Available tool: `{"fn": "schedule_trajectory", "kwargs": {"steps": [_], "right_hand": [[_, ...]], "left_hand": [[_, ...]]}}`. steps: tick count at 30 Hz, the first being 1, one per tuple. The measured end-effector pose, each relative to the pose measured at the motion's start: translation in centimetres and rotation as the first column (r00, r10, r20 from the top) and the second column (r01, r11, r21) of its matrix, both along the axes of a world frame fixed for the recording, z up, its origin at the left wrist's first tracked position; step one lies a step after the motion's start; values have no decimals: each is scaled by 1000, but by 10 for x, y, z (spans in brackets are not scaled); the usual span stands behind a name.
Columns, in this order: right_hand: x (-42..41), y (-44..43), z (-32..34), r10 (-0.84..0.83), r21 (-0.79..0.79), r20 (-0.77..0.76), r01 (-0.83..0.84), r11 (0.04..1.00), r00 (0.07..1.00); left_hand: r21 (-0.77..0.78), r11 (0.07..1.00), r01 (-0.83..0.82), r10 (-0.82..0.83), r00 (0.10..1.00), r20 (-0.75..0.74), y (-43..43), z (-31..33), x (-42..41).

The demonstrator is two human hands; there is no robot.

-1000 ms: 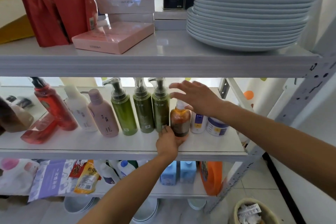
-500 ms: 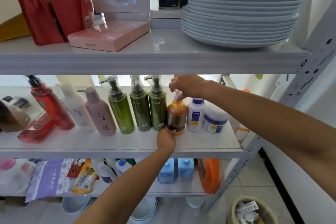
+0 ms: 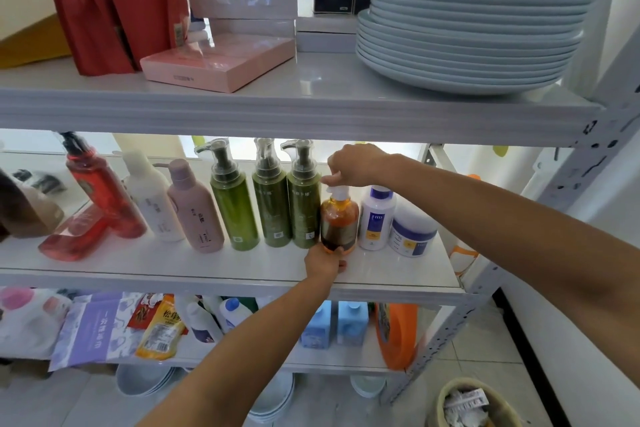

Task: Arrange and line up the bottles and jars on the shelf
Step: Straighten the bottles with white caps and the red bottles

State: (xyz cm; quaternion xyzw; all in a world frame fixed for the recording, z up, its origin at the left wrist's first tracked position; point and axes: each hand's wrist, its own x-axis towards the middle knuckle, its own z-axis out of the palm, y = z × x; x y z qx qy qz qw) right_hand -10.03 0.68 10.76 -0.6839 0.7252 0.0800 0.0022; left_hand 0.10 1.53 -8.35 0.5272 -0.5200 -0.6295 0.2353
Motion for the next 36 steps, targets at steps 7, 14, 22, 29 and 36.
{"fn": "schedule_trajectory", "kwargs": {"steps": [7,14,22,29,36], "right_hand": [[4,-2,7,-106,129,48,99,987,993],[-3,1,14,-129,154,215,97,983,968],[-7,-1,9,-98,102,206,79,992,974],[-7,1,7,-65,55,177,56,997,982],[-4,7,5,-106,37,111,102,994,988]], "left_hand": [[106,993,-44,56,992,-110,-1,3,1],[226,974,-20,69,975,-210,-1,10,2],[248,968,-38,104,959,-262,0,7,2],[247,969,-6,78,956,-282,0,13,2],[194,980,-38,67,987,-149,-5,11,11]]}}
